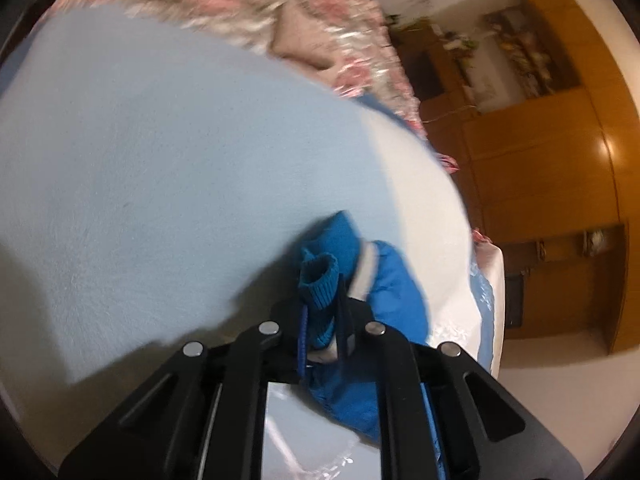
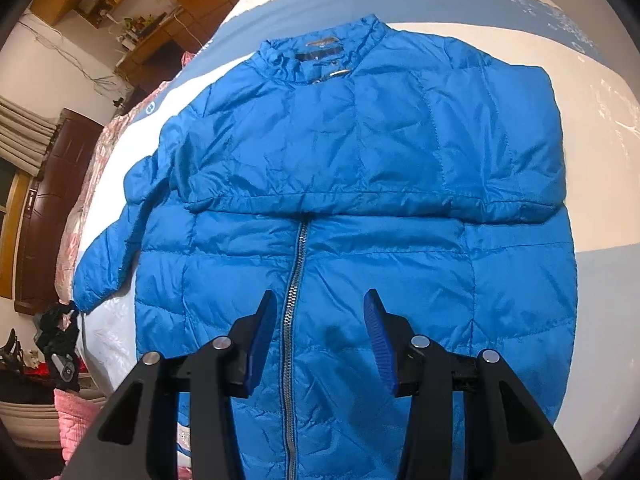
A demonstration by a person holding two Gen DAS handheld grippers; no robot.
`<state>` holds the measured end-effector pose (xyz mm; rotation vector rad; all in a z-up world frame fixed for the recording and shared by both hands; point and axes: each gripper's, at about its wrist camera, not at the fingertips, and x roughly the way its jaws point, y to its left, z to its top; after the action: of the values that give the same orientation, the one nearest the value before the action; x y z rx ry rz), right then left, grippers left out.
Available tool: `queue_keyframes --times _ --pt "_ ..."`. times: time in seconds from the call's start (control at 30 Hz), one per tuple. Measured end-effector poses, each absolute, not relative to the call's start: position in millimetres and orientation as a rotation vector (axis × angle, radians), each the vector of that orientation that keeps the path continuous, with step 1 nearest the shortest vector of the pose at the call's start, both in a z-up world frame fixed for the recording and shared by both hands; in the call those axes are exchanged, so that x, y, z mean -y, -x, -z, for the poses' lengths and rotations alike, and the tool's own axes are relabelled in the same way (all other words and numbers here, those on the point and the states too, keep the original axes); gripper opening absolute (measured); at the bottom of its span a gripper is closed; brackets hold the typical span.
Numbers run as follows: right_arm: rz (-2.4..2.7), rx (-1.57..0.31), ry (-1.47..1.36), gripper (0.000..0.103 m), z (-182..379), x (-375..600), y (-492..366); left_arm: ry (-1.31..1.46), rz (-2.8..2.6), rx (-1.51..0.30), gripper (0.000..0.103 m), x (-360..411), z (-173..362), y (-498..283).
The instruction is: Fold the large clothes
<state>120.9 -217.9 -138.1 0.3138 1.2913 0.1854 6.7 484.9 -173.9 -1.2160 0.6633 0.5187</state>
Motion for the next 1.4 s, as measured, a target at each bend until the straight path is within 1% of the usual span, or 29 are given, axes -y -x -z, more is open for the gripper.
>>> queue_keyframes --times 0.17,0.33,0.47,0.57,0.73,0.83,0.93,1.13,1.23,1.27,1.3,1.33,1.37,1.4 --pt "-0.172 -1.261 -0.329 0.045 129 232 -119 1.064 -0.353 -0.584 0.009 -441 98 -32" --pt "-0.171 -1.246 -0.352 0.046 128 246 -114 0.913 -0.113 -0.576 0.009 -356 33 -75" --pt "-0.163 -1.24 -0.377 0.045 129 260 -107 0.833 0.08 -0.617 0.009 -277 9 -114" --pt "-0.153 -1.235 -0.391 0.045 130 271 -103 0.77 0.215 -0.665 0.009 -212 0 -145" --pt "-0.129 -1.226 -0.42 0.045 132 296 -93 0.66 0.39 -0.774 0.009 -101 8 -186" --pt "-0.11 -1.223 -0.435 0.046 133 312 -89 0.613 0.429 -0.853 0.009 -56 31 -206" --pt "-0.099 -1.223 -0.442 0.046 133 324 -86 0.57 0.442 -0.967 0.009 -14 70 -225" --pt "-0.098 -1.238 -0.437 0.046 139 336 -94 0.518 0.451 -1.16 0.011 8 149 -250" --pt "-0.117 -1.245 -0.417 0.046 139 331 -107 0.52 0.468 -1.193 0.013 6 160 -251" --pt "-0.127 -1.245 -0.41 0.046 138 329 -112 0.518 0.482 -1.184 0.017 7 156 -249" --pt "-0.147 -1.245 -0.401 0.046 137 324 -121 0.524 0.508 -1.173 0.027 6 148 -240" --pt "-0.166 -1.246 -0.397 0.046 136 318 -128 0.548 0.548 -1.156 0.033 -1 138 -234" --pt "-0.18 -1.246 -0.394 0.047 136 314 -133 0.558 0.57 -1.136 0.043 -4 130 -225" --pt "-0.211 -1.249 -0.39 0.047 135 305 -144 0.556 0.583 -1.11 0.048 -10 120 -220"
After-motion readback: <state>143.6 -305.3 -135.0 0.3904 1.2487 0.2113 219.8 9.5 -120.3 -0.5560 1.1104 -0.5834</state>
